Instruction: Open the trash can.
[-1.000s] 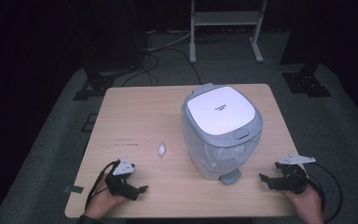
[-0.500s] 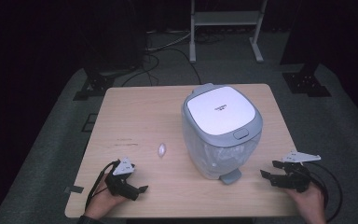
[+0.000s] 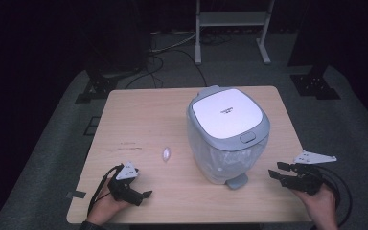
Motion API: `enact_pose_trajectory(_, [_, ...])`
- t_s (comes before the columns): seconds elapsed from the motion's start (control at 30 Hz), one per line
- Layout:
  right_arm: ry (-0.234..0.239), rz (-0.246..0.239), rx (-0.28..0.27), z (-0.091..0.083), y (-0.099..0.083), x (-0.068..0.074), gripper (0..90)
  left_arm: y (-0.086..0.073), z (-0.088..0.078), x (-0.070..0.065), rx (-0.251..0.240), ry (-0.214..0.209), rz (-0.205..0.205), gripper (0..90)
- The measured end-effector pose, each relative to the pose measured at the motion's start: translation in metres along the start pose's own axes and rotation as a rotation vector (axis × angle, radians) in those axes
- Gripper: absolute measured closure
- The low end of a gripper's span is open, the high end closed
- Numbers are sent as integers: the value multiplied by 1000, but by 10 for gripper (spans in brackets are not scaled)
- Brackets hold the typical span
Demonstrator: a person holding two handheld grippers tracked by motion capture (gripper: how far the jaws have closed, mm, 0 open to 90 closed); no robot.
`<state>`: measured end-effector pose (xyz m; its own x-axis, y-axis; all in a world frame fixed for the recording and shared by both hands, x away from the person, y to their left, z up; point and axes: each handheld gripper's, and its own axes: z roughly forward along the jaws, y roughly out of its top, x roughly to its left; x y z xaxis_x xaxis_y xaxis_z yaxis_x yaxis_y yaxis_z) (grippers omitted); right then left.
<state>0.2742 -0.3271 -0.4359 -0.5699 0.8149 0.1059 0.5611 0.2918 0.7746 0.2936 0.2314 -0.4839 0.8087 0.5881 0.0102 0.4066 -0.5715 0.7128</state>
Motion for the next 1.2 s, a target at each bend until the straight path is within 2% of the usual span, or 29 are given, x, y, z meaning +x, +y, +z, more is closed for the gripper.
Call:
enact_pose_trajectory(0.07, [10, -3, -12, -3, 5, 1, 539, 0, 0, 0, 0, 0, 0, 0])
enact_pose_trajectory(0.5, [43, -15, -17, -10, 17, 3, 679, 0, 0, 0, -1, 1, 0, 0])
enact_pose_trajectory(0.67, [60, -15, -24, -16, 23, 3, 809, 0, 0, 0, 2, 0, 1, 0])
enact_pose_trajectory(0.83, [77, -23, -22, -19, 29, 5, 887, 0, 0, 0, 2, 0, 1, 0])
enact_pose_trajectory(1.07, [95, -43, -7, -24, 38, 7, 900, 0, 0, 0, 2, 0, 0, 0])
enact_pose_trajectory(1.2, [107, -47, -16, -28, 43, 6, 900, 0, 0, 0, 2, 0, 0, 0])
